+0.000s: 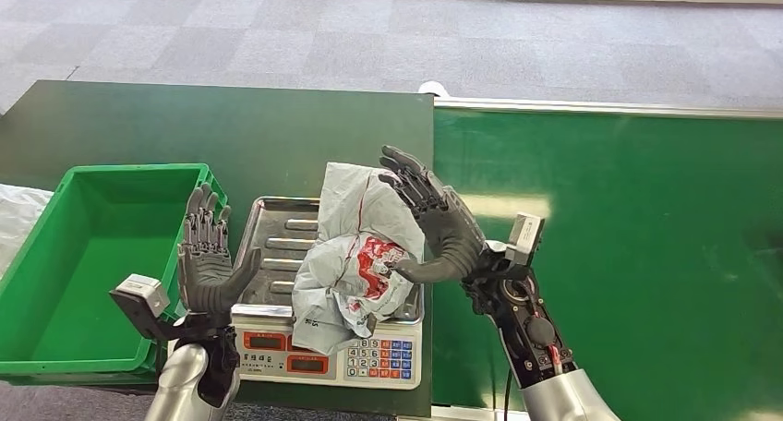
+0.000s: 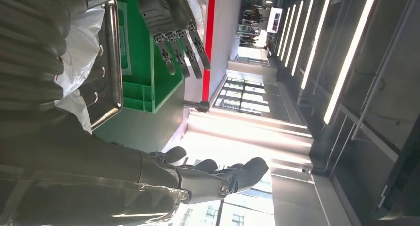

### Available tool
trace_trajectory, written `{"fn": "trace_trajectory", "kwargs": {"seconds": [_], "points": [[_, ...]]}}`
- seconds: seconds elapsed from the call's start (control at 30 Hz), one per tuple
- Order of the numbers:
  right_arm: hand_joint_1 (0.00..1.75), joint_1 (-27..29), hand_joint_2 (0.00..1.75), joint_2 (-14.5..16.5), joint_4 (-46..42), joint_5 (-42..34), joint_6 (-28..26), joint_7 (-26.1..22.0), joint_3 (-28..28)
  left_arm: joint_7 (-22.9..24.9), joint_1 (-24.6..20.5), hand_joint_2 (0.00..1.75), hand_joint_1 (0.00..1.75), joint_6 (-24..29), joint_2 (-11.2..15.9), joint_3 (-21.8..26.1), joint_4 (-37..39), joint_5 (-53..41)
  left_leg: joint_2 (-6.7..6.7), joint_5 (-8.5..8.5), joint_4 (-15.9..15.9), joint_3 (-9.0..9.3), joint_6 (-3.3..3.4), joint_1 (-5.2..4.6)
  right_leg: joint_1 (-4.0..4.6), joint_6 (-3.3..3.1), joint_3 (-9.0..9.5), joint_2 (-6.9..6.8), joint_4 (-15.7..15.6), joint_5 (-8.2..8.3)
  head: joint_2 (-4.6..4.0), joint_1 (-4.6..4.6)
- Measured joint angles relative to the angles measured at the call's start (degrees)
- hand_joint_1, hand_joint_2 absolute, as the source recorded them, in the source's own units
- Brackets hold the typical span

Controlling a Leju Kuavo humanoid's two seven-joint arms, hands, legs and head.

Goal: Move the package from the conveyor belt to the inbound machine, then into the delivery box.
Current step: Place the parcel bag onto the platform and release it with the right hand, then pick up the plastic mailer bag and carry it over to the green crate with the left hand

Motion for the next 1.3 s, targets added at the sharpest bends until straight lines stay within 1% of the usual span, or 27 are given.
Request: {"fn": "trace_trajectory", "kwargs": {"seconds": [0.3,0.37,0.4,0.47,0.53,0.6,0.67,0.73,0.83,0.97,1.03,1.17,1.3], "points": [[0.00,4.4,1.75,0.1,-5.6,1.5,-4.9,0.1,-3.8,0.7,0.8,1.75,0.00,-1.5,-0.1,0.5,-1.3,-0.9,-0.01,-0.01,0.0,-0.02,-0.01,0.00,0.00,0.00,0.00,-0.01,0.0,-0.01,0.00,0.01],[0.00,4.9,1.75,0.2,-5.9,2.4,-7.1,1.2,-4.7,0.9,1.0,1.75,0.00,-2.0,-0.1,0.5,-1.8,-2.5,-0.01,-0.01,0.0,-0.02,-0.01,0.00,0.00,0.00,0.00,-0.01,0.0,0.00,0.00,0.01],[0.00,5.0,1.75,0.4,-5.9,3.4,-9.3,2.6,-5.2,1.1,1.2,1.75,0.00,-2.3,-0.1,0.5,-2.1,-4.0,-0.01,-0.01,0.0,-0.02,-0.01,0.00,0.00,0.00,0.00,0.00,0.0,0.00,0.00,0.00],[0.00,5.1,1.75,0.8,-5.3,5.5,-15.5,5.9,-6.4,1.7,1.8,1.75,0.00,-2.7,0.0,0.0,-3.0,-8.8,-0.01,-0.01,0.0,-0.02,-0.01,0.00,0.00,0.00,0.01,-0.01,0.0,0.00,0.00,0.00],[0.00,5.1,1.75,1.2,-3.5,7.2,-20.9,7.6,-7.7,2.0,2.6,1.75,0.00,-3.1,0.1,-1.0,-4.1,-15.2,-0.02,-0.01,0.0,-0.02,-0.01,0.00,0.00,0.00,0.01,-0.01,0.0,0.00,0.00,0.01],[0.00,5.1,1.75,1.5,-1.7,8.7,-23.8,7.4,-8.6,2.0,3.1,1.75,0.00,-5.1,0.3,-2.5,-4.9,-21.3,-0.02,-0.01,0.0,-0.03,-0.01,0.00,-0.01,0.00,0.00,-0.01,0.0,0.00,0.00,0.01],[0.00,5.2,1.75,1.8,-0.2,10.2,-25.8,7.3,-9.2,1.9,3.3,1.75,0.00,-8.2,0.8,-4.7,-5.3,-26.7,-0.02,-0.01,0.0,-0.03,-0.01,-0.01,-0.01,0.00,-0.01,-0.01,0.0,0.00,0.00,0.01],[0.00,5.4,1.75,2.0,0.8,11.3,-27.5,7.4,-10.0,1.8,3.5,1.75,0.00,-9.8,1.2,-7.2,-5.3,-31.7,-0.03,-0.02,0.0,-0.04,-0.01,-0.01,-0.01,0.00,-0.03,-0.01,0.0,-0.01,0.00,0.01],[0.00,6.4,1.75,2.2,1.5,12.4,-28.9,7.5,-11.2,2.4,3.5,1.75,0.00,-10.2,1.4,-10.0,-5.0,-36.8,-0.02,-0.03,0.0,-0.05,-0.02,-0.01,-0.01,0.00,-0.05,-0.01,0.0,-0.01,0.00,0.01],[0.00,7.8,1.75,2.2,2.0,13.7,-29.4,7.7,-12.6,7.9,2.4,1.75,0.00,-10.1,2.0,-12.7,-2.3,-47.2,-0.01,-0.03,0.0,-0.05,-0.02,0.00,-0.01,0.00,-0.05,-0.01,0.0,-0.01,0.00,0.00],[0.00,8.3,1.75,2.3,2.2,14.3,-29.4,7.8,-13.1,9.9,1.8,1.75,0.00,-9.5,2.2,-13.6,-0.2,-51.3,0.00,-0.02,0.0,-0.04,-0.02,0.00,0.00,0.00,-0.05,0.00,0.0,0.00,0.00,0.00],[0.00,9.1,1.75,2.5,2.7,15.4,-29.1,8.0,-13.7,12.6,0.5,1.75,0.00,-9.3,2.4,-14.2,3.7,-55.6,-0.01,-0.02,0.0,-0.03,-0.02,0.00,0.00,0.00,-0.02,0.00,0.0,0.00,0.00,0.00],[0.00,9.7,1.75,2.7,3.1,15.6,-28.9,8.4,-13.9,13.3,-0.5,1.75,0.00,-9.5,2.4,-14.6,5.9,-56.6,-0.03,-0.02,0.0,0.01,-0.02,-0.01,-0.01,0.00,0.05,-0.01,0.0,-0.01,0.00,0.01]]}}
